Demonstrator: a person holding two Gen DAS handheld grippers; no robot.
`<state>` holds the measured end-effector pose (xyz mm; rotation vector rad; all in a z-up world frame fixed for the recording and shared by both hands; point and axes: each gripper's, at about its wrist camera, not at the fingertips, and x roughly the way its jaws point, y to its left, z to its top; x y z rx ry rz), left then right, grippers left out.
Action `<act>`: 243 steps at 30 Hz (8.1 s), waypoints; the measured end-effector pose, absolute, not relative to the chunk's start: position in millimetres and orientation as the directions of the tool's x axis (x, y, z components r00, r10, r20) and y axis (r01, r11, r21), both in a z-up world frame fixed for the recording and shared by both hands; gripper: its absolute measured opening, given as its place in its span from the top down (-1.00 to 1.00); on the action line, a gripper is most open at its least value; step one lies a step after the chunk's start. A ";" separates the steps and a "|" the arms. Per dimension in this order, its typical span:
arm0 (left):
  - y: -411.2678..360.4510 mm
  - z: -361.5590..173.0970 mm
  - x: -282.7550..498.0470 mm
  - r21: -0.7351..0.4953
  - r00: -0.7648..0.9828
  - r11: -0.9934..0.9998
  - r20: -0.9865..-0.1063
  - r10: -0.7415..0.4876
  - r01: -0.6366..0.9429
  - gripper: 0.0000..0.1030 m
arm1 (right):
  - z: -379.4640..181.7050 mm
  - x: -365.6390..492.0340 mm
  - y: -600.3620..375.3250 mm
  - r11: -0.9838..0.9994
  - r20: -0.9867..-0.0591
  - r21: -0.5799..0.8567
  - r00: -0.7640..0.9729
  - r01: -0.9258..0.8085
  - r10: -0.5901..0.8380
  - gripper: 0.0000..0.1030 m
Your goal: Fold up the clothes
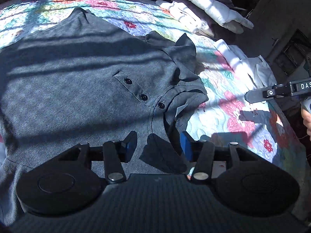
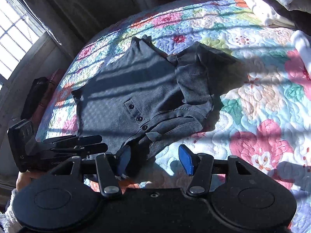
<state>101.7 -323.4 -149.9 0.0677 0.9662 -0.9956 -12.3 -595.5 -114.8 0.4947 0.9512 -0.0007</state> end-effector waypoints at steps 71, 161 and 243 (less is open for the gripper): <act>-192.4 -142.8 116.6 -0.143 0.517 0.979 -0.833 -0.198 0.144 -0.04 | -173.2 59.6 -709.0 0.839 -0.582 0.321 0.790 0.440 -0.192 0.06; -89.2 -111.1 112.1 -0.288 0.616 0.953 -0.734 -0.284 0.095 0.94 | -105.6 -0.4 -323.8 0.824 -0.764 0.048 0.511 -0.565 0.395 0.17; -182.8 -174.5 225.1 -0.389 0.463 0.858 -0.725 -0.509 0.335 -0.01 | -212.7 115.0 -734.0 0.717 -0.719 0.357 0.666 0.598 -0.198 -0.08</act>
